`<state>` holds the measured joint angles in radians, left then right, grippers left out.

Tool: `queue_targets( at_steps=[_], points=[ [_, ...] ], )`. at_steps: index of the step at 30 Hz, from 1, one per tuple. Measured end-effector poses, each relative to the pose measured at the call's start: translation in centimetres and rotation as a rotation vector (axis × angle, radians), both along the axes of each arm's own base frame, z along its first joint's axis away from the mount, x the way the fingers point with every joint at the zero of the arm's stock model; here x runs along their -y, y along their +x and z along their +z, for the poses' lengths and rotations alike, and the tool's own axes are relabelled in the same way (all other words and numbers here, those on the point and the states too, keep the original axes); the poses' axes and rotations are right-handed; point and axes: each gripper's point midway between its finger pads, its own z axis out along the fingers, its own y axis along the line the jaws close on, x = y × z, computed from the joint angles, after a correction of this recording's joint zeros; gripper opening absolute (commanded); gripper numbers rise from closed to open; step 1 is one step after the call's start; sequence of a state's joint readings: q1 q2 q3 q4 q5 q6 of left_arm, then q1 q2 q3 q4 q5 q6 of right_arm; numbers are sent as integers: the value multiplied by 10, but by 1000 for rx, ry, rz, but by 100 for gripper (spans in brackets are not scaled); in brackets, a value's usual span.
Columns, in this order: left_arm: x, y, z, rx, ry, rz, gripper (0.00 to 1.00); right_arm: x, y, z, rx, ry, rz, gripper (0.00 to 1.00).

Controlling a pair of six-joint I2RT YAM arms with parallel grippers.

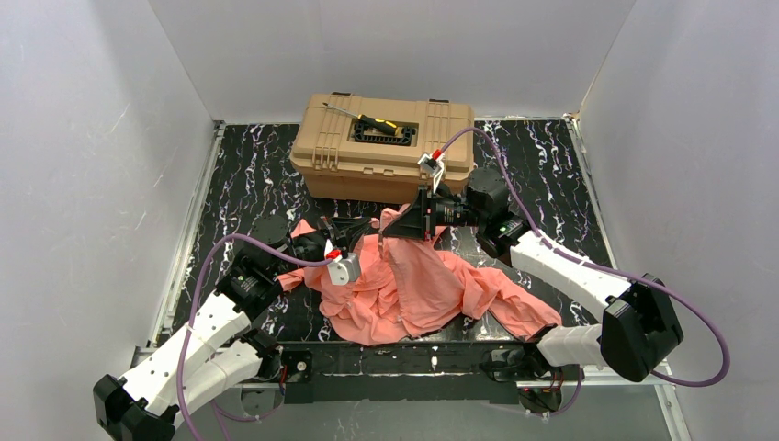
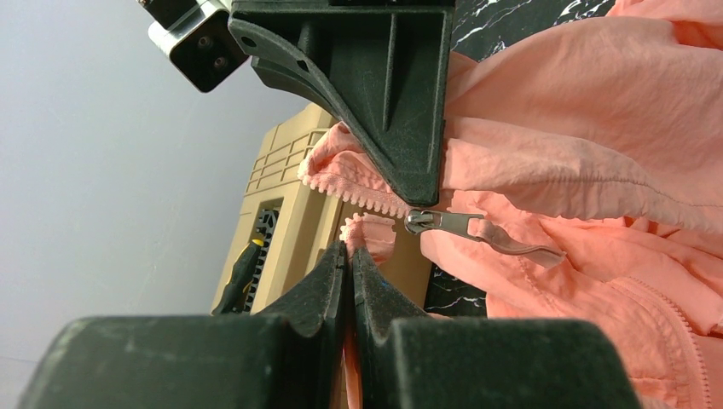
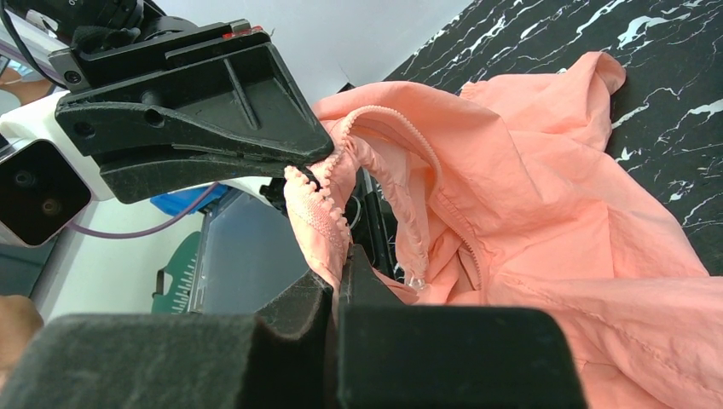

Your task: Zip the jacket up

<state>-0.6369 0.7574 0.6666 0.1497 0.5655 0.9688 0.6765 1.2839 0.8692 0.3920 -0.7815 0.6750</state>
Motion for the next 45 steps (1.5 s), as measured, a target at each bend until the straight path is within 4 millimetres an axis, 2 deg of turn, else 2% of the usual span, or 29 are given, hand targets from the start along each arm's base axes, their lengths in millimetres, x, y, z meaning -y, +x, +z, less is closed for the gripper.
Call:
queue_targets(
  at_steps=[45],
  points=[
    [0,0,2,8,-5,0,0,0,6,9,3,25,-41,1]
  ],
)
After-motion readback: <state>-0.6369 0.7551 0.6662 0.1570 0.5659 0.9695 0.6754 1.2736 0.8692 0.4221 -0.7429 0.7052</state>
